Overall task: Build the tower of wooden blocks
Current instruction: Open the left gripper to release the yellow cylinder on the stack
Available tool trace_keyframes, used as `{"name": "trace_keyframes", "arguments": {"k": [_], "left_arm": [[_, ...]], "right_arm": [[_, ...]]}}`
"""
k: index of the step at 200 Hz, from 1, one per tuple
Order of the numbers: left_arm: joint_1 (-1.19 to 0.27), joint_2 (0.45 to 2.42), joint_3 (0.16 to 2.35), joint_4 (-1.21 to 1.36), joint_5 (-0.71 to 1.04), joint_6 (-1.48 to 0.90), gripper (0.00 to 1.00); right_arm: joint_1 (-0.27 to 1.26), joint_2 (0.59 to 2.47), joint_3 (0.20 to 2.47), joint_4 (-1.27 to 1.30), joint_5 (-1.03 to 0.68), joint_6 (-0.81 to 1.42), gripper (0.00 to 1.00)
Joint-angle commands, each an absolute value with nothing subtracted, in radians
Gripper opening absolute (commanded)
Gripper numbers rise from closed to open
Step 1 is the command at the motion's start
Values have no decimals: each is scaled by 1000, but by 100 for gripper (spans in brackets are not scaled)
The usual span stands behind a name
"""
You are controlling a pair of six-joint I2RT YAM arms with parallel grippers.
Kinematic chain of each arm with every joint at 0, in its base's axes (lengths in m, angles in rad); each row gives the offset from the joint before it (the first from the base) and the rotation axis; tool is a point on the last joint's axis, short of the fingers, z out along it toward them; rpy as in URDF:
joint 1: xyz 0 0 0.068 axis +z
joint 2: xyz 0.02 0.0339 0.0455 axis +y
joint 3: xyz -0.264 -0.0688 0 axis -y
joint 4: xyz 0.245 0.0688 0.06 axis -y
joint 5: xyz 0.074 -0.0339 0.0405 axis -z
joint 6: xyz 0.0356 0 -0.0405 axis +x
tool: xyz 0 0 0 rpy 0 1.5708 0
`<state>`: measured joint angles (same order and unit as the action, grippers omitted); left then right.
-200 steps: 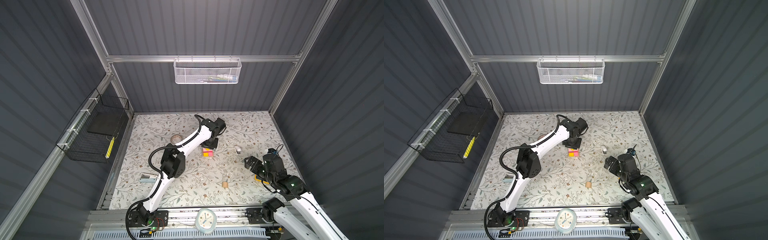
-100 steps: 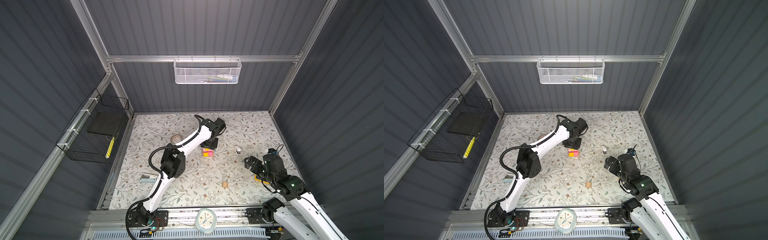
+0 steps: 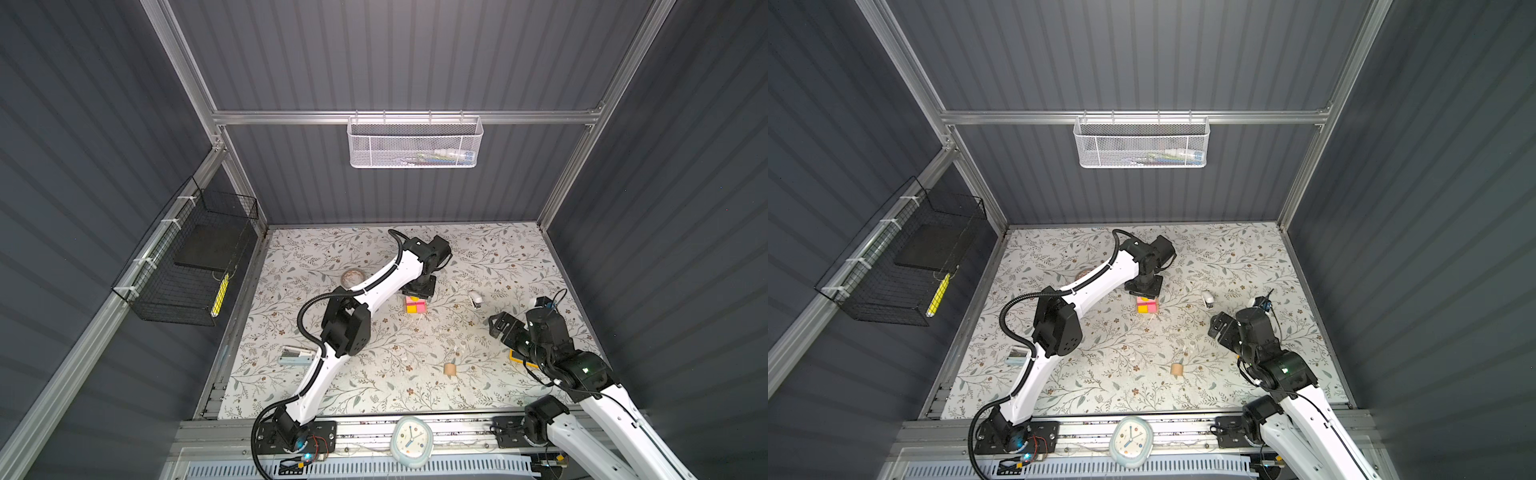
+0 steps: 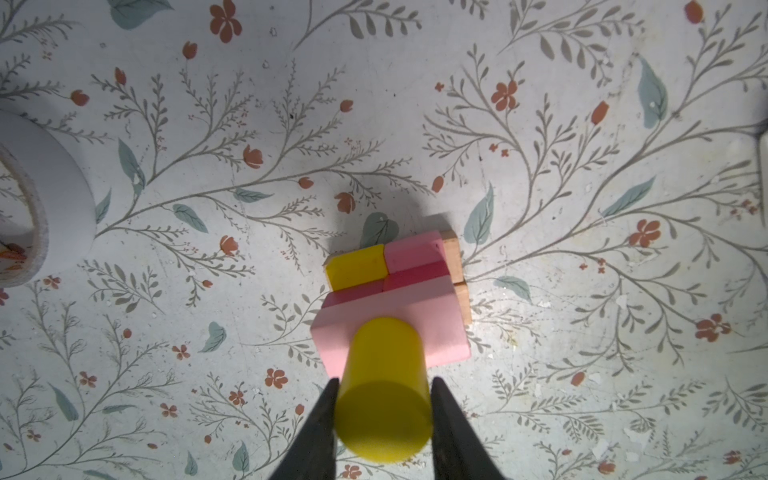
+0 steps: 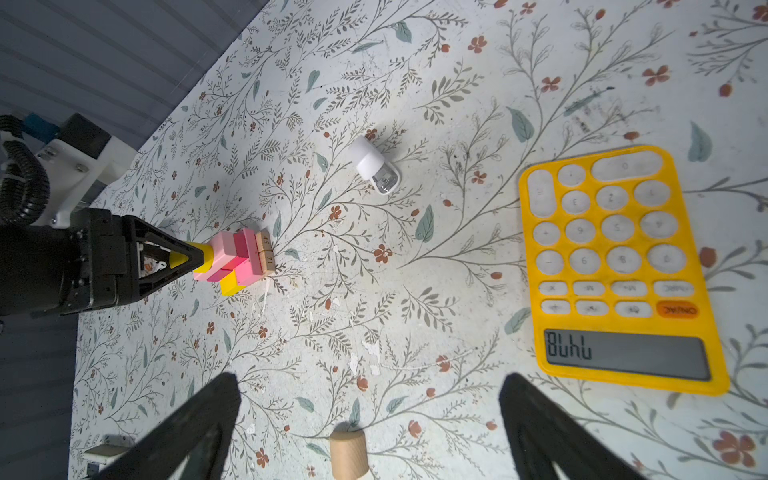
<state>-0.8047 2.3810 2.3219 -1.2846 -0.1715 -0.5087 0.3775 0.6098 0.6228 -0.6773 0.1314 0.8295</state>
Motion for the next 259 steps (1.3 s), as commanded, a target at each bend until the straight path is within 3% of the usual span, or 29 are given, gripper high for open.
{"name": "trace_keyframes", "arguments": {"k": [1,259], "left_arm": [[-798,2403,2341,-1284,-166,-525,38],[-794,2402,2326,-1279,-161,-527,43]], "right_arm": [[374,607,620,-683,148,821,99],[374,598,618,-688,147,825,99]]}}
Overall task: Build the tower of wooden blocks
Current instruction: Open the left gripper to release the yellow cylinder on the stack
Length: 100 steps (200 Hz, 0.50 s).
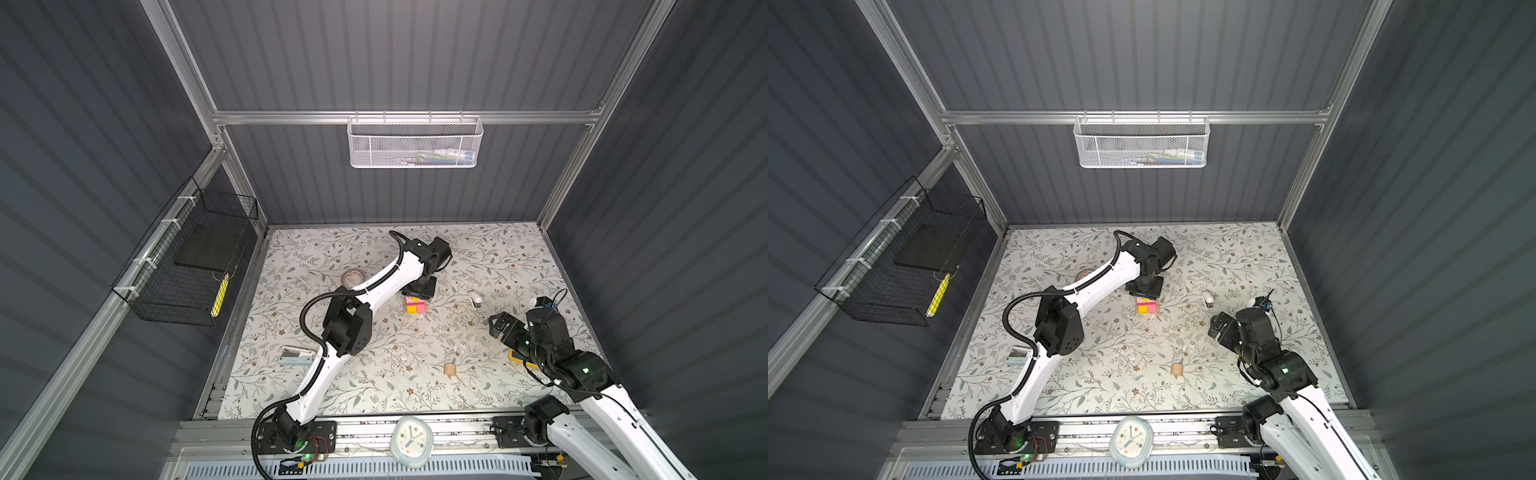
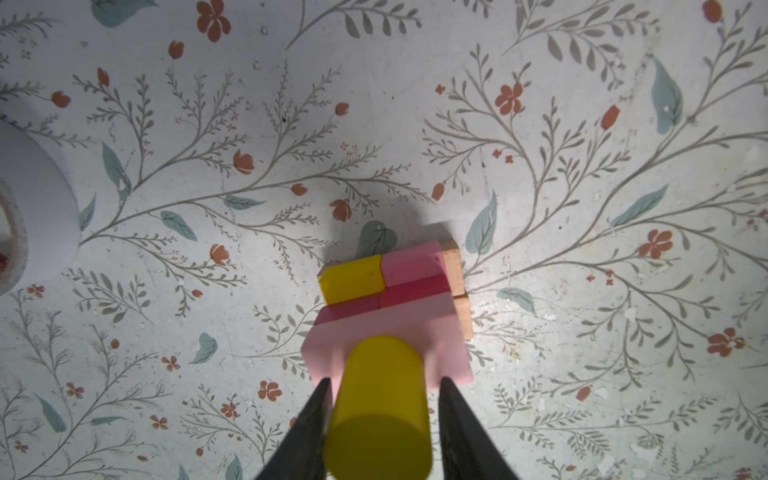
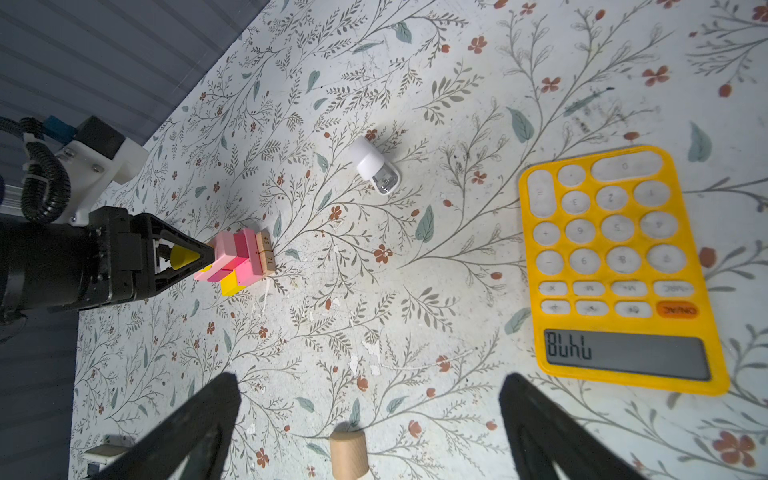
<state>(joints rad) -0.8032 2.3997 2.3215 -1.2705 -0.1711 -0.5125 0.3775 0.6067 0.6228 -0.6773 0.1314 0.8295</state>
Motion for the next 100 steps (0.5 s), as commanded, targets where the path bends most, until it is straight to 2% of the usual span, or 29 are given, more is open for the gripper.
{"name": "trace_keyframes", "arguments": {"k": [1,29,100], "left_arm": [[-794,2402,2326,-1280,-162,-528,43],[-795,2400,2326,-1279,-163,-531,46],[-795,2399,2327,-1278,-169,-533,40]], "right_arm": [[374,598,619,-689,147,825,99],[373,597,618,-689,147,826,99],[374,595,617,-690,149,827,99]]}}
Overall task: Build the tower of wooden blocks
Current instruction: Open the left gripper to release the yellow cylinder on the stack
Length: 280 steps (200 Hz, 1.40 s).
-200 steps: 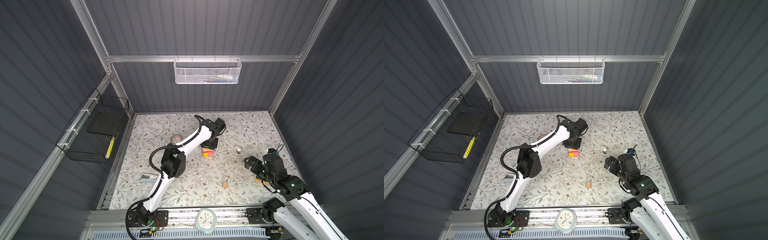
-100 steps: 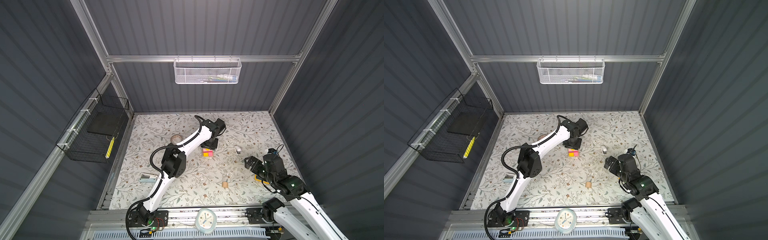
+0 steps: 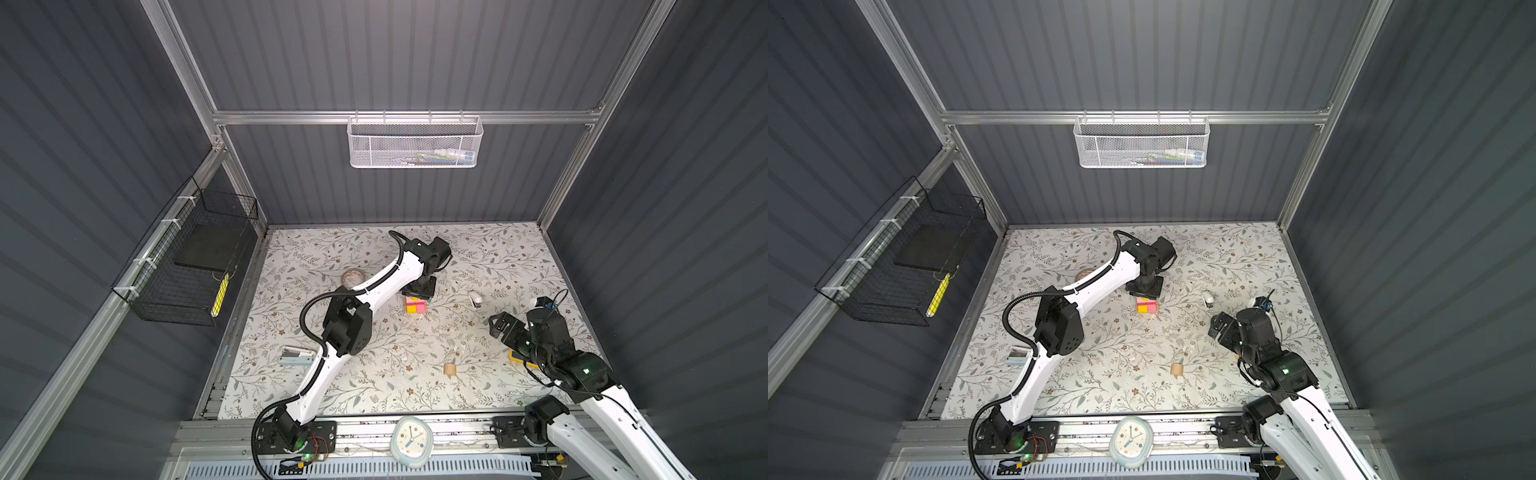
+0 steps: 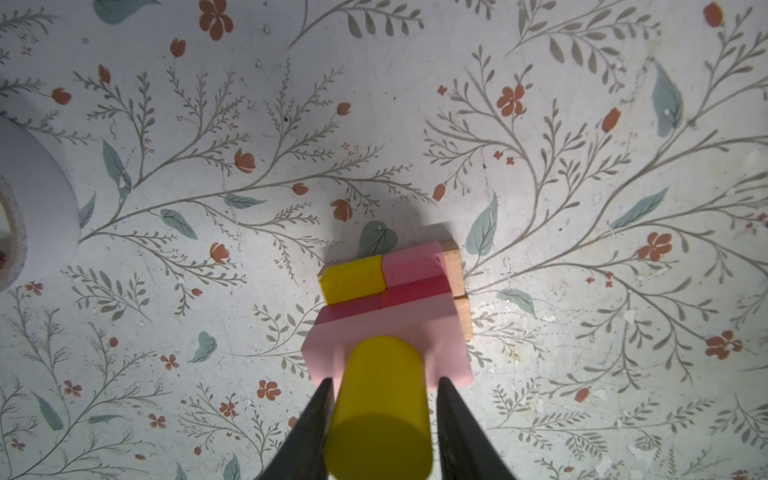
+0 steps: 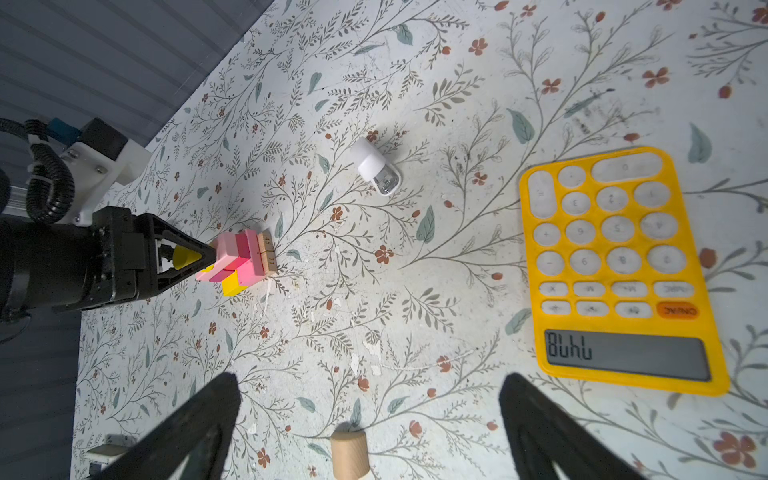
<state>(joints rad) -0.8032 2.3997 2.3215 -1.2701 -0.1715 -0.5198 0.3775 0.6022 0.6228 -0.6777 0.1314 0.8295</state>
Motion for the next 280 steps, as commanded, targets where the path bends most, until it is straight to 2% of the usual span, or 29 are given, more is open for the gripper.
{"name": "trace_keyframes", "arguments": {"k": [1,280], "left_arm": [[-795,2399,2327,-1277,-168,-533,40],[-788,2404,2326,-1266,-163,-544,38]], "right_arm": [[374,595,617,-690,151,827,99],[373,601,612,-682,147,827,99]]}}
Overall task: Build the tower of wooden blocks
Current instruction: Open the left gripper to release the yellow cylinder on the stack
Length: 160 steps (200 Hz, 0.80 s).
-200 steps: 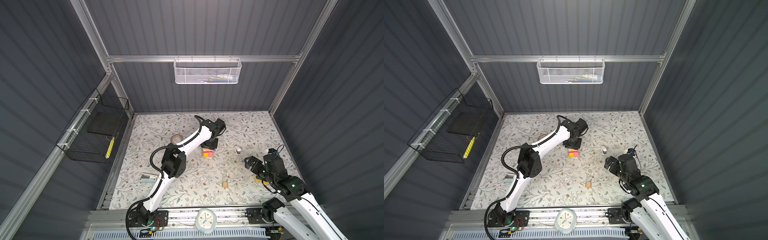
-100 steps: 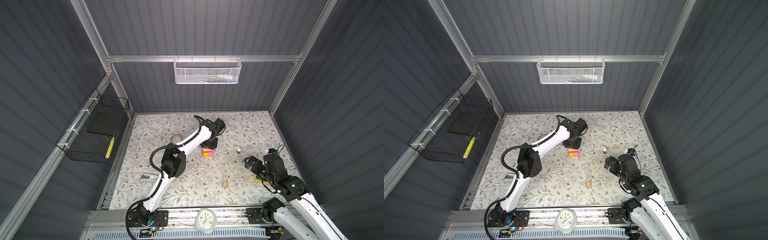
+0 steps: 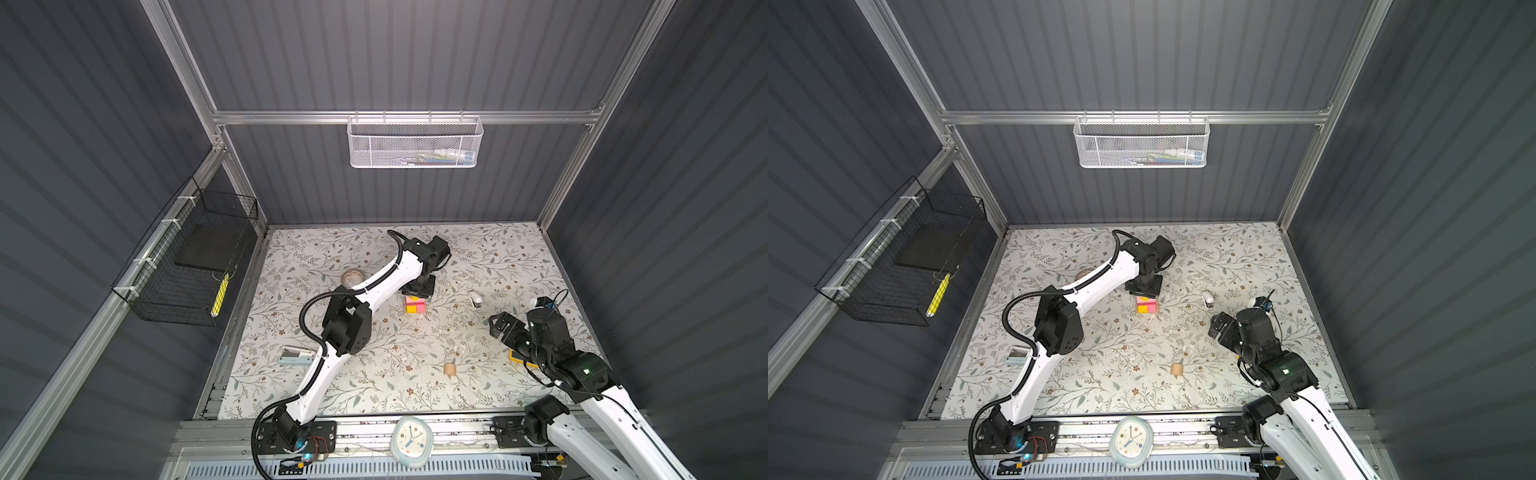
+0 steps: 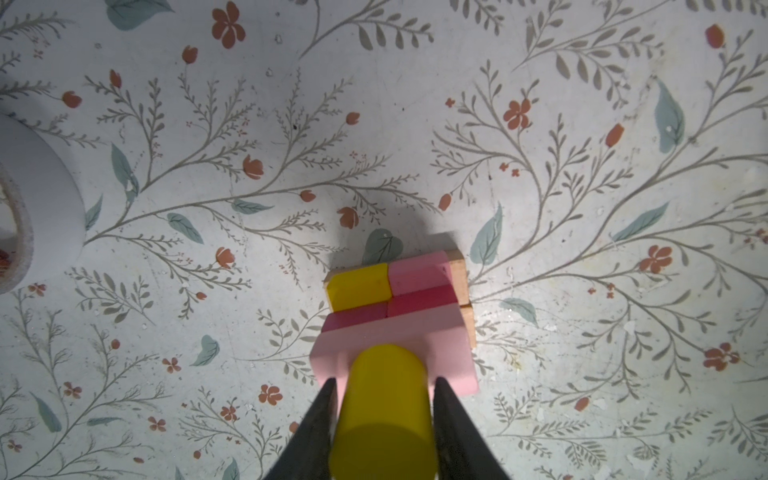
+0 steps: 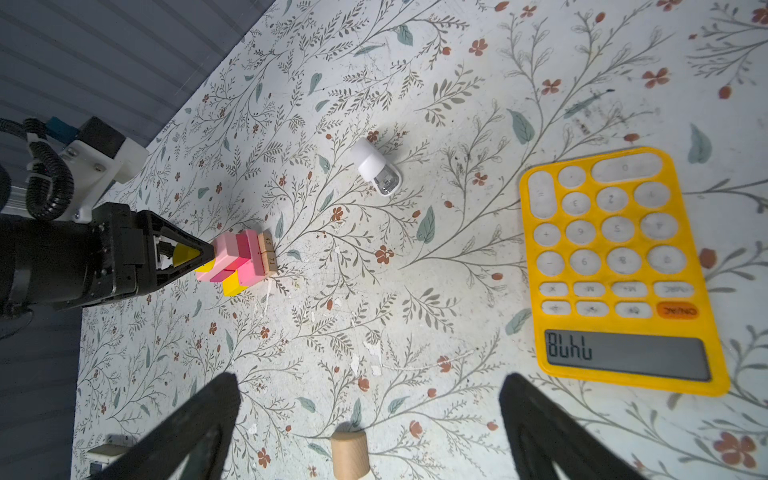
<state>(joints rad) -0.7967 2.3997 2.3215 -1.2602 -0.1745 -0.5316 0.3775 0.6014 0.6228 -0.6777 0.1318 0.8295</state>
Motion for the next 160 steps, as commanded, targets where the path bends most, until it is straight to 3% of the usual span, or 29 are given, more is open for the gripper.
{"name": "trace_keyframes", "arguments": {"k": [1,160], "left_arm": [[-788,2403,2327,-1266,-163,-544,38],[-788,2397,2323,-1258,-150,-555,41]], "right_arm": [[373,601,613,-683,147,828,99],[374,598,609,-686,148,830,99]]}}
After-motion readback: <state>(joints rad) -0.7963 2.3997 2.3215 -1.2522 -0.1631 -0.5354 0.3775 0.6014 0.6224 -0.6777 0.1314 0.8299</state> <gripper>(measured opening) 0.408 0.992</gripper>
